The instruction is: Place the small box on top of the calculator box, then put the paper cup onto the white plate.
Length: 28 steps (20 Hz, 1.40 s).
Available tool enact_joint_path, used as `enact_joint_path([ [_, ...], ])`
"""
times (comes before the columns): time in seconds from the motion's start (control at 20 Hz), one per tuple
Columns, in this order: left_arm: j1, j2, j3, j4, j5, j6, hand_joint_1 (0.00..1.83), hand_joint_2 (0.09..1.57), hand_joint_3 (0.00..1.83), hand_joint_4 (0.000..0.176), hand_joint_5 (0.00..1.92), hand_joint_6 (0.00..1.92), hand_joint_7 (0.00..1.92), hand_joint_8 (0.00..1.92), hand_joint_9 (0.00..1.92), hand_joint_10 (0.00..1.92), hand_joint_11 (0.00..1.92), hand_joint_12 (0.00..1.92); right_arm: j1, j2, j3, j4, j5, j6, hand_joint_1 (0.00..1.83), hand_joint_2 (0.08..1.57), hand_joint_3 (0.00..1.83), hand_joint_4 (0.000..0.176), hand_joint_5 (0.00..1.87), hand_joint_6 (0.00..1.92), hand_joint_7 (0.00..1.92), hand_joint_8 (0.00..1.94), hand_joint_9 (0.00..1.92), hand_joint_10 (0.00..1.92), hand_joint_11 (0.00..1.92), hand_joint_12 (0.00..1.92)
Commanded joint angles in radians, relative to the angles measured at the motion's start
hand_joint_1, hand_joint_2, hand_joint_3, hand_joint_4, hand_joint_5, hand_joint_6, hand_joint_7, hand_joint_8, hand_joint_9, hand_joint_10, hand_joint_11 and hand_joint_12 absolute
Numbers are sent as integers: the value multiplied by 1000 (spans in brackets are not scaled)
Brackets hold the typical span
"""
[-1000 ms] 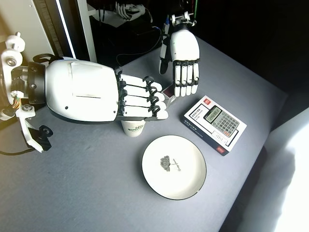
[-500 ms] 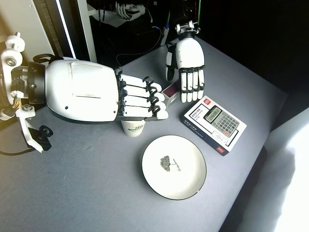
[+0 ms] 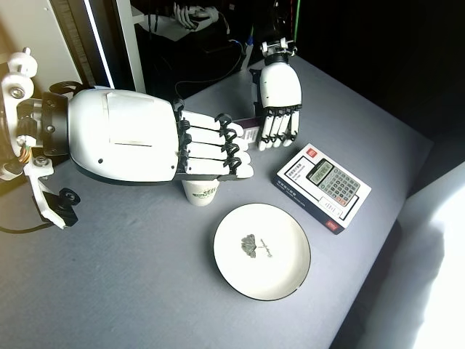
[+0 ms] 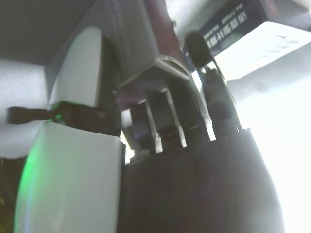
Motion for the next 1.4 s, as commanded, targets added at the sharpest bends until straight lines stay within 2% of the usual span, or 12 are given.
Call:
enact_joint_path([
  [0.0,0,2,4,26,-75,3,1349,1222,0,0,648,1216,846,1252,719,1531,440,1160,8,13,2,57,65,5,249,1233,1,0,38,6,6,2,5,2,7,8],
  [0.15,7,-4,10,27,-75,3,1364,1172,0,0,759,1089,926,1103,809,1414,473,1262,8,13,2,57,66,5,215,1236,1,0,30,4,5,2,12,4,10,5],
  [0.25,8,-4,11,24,-75,2,1371,1144,0,0,826,1035,977,988,852,1356,463,1252,8,14,2,57,66,5,281,1224,0,0,34,3,10,2,9,1,12,9],
  [0.5,-31,-3,12,19,-63,10,1373,1135,0,0,859,1005,985,983,853,1336,500,1180,8,15,2,57,67,5,295,1214,0,0,42,3,13,1,10,1,17,17],
  [0.75,-154,6,25,-96,11,165,1369,1151,0,0,813,1063,957,1026,836,1370,503,1186,8,16,2,57,67,5,279,1218,0,0,14,3,0,0,0,0,1,0],
  [1.0,-309,4,88,-231,116,348,1364,1169,0,0,757,1111,952,1055,794,1426,461,1227,8,17,2,57,68,5,269,1222,2,0,7,2,0,0,3,1,4,2],
  [1.1,-350,-2,124,-249,149,378,1366,1161,0,0,768,1107,960,1024,823,1396,514,1212,8,17,2,57,70,5,257,1221,1,0,7,1,0,0,0,0,2,1],
  [1.35,-407,-47,242,-247,229,378,1361,1174,0,0,754,1124,934,1080,786,1438,478,1234,8,17,2,57,72,5,309,1213,0,0,26,3,5,1,5,1,0,0],
])
